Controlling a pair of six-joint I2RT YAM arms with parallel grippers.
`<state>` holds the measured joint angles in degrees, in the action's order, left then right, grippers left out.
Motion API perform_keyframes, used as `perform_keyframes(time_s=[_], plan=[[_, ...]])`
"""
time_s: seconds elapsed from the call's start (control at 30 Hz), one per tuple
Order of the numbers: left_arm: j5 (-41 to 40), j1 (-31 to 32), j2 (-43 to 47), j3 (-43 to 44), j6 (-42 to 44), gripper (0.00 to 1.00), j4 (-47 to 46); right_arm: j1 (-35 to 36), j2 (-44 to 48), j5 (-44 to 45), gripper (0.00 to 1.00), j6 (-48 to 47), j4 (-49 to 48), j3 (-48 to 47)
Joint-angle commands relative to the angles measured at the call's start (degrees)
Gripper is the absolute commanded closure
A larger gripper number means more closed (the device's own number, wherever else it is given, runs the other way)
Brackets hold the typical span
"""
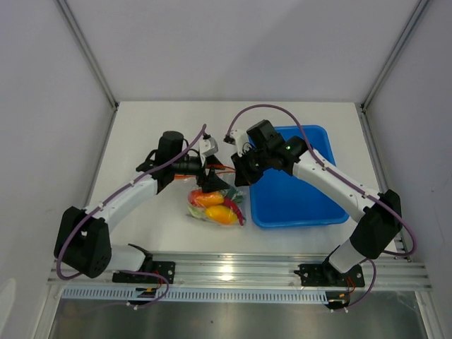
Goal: Place the food in the zip-top bag and seal the zipper
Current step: Adjust the zipper food storage bag at the center of the board.
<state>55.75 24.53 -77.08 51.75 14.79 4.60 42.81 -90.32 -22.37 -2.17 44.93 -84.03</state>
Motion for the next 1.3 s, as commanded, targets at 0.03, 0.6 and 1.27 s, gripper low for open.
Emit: perform_keyframes(time_s=[0.03, 0.6, 1.27], plan=[[-6.78, 0.25, 4.83, -1.64, 2.18, 0.28, -0.21, 0.17, 3.92, -0.74, 1.0, -0.9, -1.51, 0.18], [-14.25, 1.04, 4.49, 9.66, -8.62, 0.98, 18.32, -0.36, 3.84, 1.09, 0.86, -0.64, -2.21, 0.8], [-19.27, 1.04, 10.63, 9.6, -23.03, 0.99, 25.28, -5.19, 11.57, 2.51, 0.01, 9.73, -9.68, 4.83]])
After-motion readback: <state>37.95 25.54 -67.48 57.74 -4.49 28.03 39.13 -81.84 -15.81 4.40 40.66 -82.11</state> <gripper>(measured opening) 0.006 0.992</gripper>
